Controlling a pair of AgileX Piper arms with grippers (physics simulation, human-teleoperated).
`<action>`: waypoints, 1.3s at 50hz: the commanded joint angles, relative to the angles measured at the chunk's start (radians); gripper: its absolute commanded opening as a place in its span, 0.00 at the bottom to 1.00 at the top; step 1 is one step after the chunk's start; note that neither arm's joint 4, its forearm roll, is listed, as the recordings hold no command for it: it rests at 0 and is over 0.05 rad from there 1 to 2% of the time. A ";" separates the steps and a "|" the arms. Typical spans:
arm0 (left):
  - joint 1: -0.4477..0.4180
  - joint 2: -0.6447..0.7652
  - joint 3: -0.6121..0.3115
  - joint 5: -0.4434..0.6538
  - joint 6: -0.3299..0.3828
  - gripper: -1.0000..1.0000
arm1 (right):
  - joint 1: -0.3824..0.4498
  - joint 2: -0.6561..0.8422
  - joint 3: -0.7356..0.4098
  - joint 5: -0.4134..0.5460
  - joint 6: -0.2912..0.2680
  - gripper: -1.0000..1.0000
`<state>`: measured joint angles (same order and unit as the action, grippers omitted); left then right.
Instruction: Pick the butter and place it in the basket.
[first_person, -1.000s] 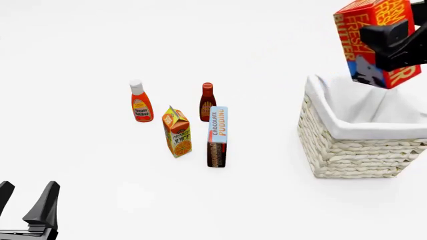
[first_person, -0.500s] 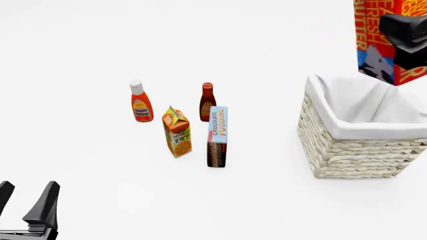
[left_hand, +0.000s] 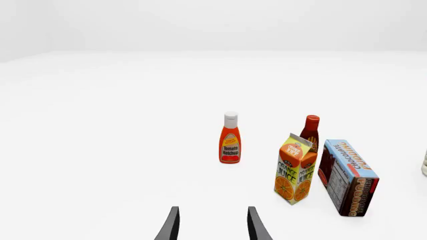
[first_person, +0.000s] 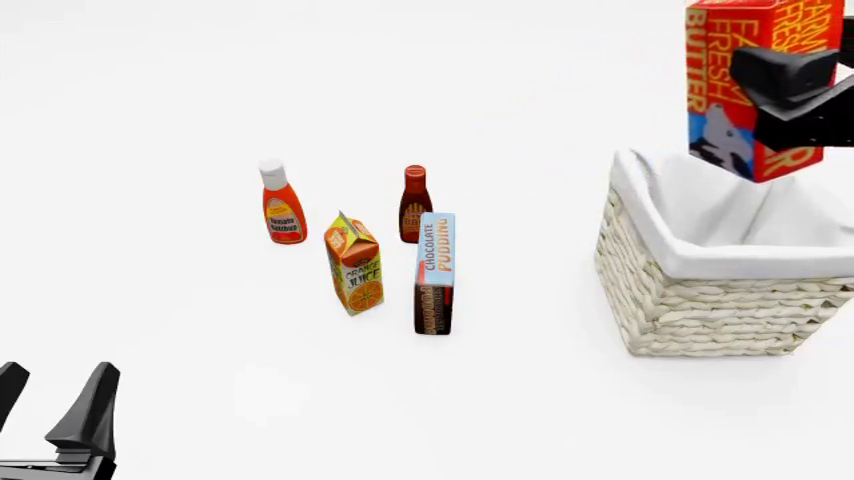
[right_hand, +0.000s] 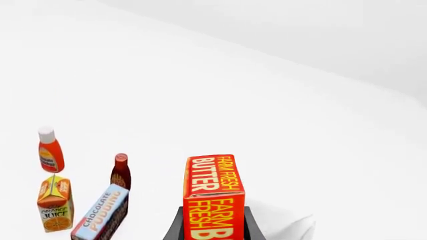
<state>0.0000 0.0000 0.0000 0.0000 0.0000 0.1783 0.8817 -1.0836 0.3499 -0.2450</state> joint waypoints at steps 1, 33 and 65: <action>0.000 0.000 0.000 0.000 0.000 1.00 | -0.010 0.002 0.012 -0.056 0.042 0.00; 0.000 0.000 0.000 0.000 0.000 1.00 | -0.086 0.033 0.107 -0.179 0.085 0.00; 0.000 0.000 0.000 0.000 0.000 1.00 | -0.118 0.002 0.179 -0.271 0.120 0.00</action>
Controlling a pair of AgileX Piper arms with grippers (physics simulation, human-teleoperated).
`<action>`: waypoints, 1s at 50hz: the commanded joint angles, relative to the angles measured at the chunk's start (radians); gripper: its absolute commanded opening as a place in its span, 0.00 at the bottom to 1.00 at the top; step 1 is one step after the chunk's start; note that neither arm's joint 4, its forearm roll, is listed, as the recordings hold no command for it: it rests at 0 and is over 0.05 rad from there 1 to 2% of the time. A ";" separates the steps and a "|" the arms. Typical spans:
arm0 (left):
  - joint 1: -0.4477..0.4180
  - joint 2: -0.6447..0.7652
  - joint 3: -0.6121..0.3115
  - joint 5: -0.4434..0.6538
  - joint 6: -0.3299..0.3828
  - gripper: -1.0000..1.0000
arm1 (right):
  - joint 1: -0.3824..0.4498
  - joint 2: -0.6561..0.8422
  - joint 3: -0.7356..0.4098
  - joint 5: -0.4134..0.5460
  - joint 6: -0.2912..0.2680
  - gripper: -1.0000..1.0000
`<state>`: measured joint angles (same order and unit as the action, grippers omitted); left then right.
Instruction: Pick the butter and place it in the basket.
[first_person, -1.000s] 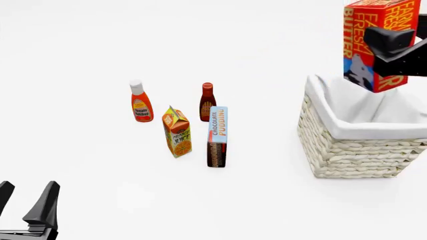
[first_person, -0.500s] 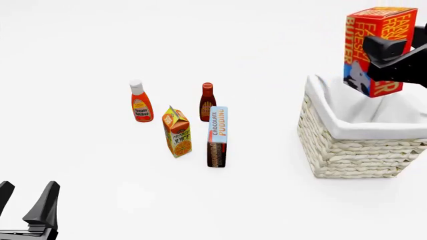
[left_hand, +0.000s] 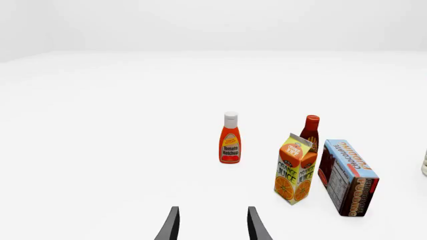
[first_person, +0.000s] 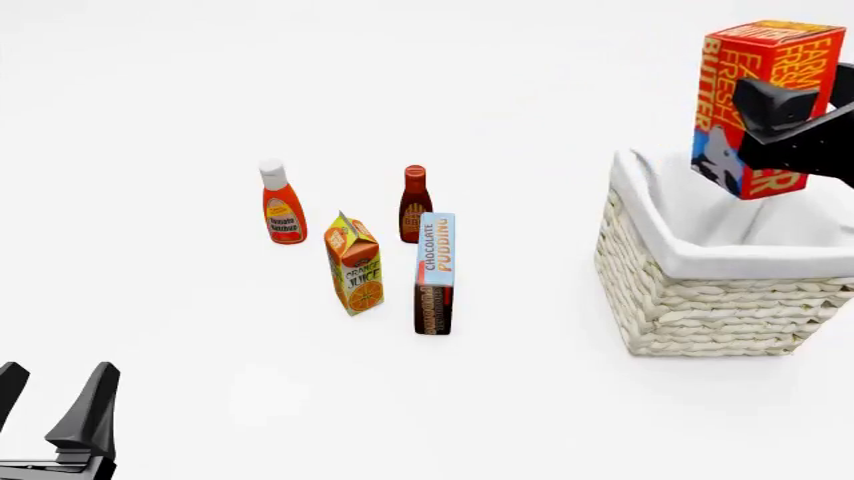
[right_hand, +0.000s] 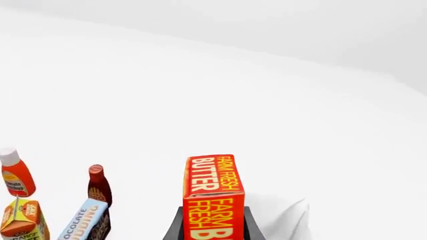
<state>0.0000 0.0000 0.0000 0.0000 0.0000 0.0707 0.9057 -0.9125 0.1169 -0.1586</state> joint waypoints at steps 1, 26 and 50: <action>0.000 0.000 0.000 0.000 0.000 1.00 | -0.010 -0.018 0.010 -0.040 0.036 0.00; 0.000 0.000 0.000 0.000 0.000 1.00 | -0.009 0.008 0.055 -0.122 0.062 0.00; 0.000 0.000 0.000 0.000 0.000 1.00 | -0.029 0.052 0.091 -0.202 0.085 0.00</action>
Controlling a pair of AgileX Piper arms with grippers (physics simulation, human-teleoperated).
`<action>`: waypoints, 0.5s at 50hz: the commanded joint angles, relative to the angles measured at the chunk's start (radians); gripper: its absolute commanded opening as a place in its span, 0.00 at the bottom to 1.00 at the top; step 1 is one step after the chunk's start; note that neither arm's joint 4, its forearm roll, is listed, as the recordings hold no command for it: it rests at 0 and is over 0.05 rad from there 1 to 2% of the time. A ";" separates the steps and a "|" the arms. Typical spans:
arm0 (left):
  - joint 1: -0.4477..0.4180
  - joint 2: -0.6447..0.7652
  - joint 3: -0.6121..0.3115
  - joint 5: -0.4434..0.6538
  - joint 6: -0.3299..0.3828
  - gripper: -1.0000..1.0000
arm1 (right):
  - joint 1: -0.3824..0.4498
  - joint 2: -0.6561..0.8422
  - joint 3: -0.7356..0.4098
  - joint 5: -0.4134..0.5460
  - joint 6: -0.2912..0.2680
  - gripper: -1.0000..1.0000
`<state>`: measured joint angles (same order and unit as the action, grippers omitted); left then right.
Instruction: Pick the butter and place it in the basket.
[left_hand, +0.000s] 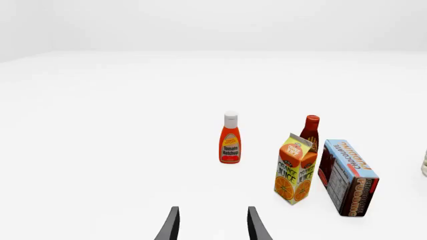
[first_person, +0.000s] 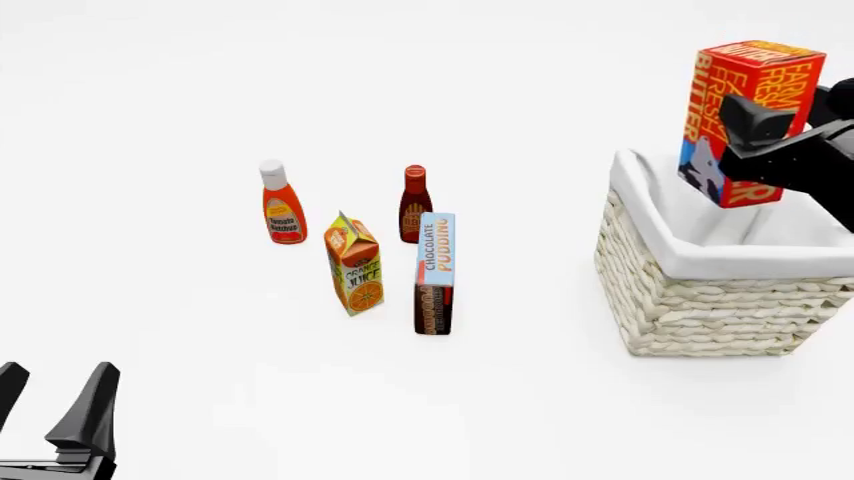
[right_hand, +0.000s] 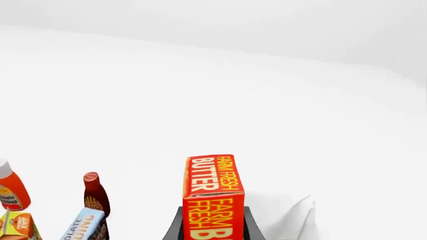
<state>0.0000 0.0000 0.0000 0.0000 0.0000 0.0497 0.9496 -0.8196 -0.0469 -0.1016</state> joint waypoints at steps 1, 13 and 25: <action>0.000 0.000 0.000 0.000 0.000 1.00 | -0.008 0.008 0.000 -0.041 0.029 0.00; 0.000 0.000 0.000 0.000 0.000 1.00 | -0.017 0.018 0.018 -0.067 0.038 0.00; 0.000 0.000 0.000 0.000 0.000 1.00 | -0.026 0.018 0.033 -0.089 0.044 0.00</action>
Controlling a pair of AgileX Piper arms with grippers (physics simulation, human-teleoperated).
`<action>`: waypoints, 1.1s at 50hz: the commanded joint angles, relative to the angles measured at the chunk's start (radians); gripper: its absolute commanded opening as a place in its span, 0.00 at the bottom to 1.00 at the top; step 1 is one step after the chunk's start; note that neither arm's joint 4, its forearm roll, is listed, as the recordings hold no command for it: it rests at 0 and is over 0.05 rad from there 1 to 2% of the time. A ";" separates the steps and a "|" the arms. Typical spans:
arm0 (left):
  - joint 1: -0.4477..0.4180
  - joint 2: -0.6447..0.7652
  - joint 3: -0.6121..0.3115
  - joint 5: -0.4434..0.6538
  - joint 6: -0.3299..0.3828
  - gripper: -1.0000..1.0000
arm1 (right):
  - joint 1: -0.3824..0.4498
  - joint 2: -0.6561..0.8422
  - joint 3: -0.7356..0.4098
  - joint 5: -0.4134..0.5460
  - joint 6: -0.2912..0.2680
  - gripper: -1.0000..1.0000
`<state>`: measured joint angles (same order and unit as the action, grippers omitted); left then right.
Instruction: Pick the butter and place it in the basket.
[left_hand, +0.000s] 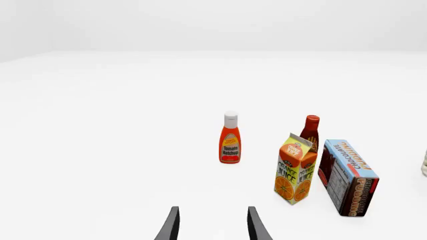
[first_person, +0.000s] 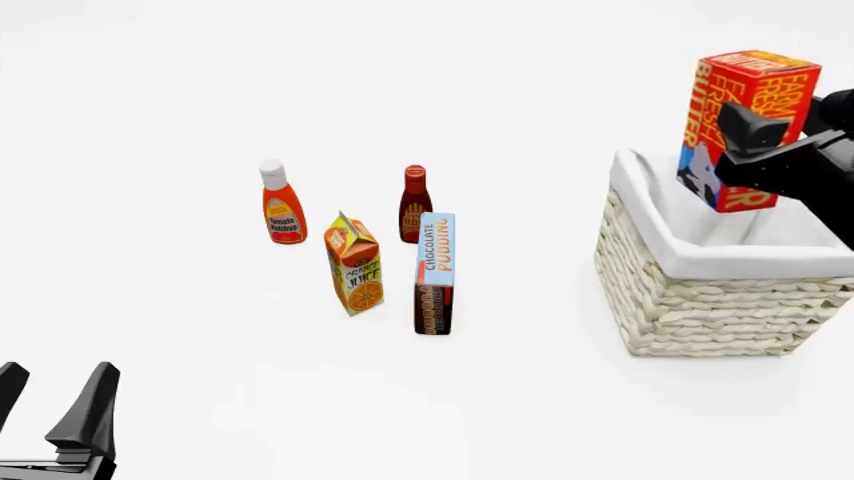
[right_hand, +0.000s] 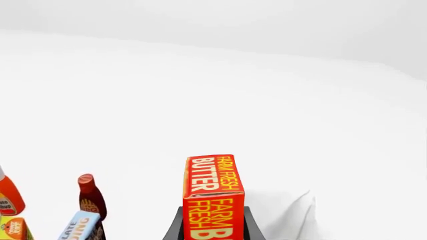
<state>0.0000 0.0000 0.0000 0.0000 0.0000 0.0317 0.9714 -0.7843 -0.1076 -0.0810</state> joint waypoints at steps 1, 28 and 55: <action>0.000 0.000 0.000 0.000 0.000 1.00 | -0.009 -0.003 -0.001 -0.030 0.025 0.00; 0.000 0.000 0.000 0.000 0.000 1.00 | -0.035 0.077 0.013 -0.096 0.034 0.00; 0.000 0.000 0.000 0.000 0.000 1.00 | -0.074 0.111 0.024 -0.136 0.048 0.00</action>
<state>0.0000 0.0000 0.0000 0.0000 0.0000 -0.0265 1.0807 -0.7483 -0.2267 -0.0531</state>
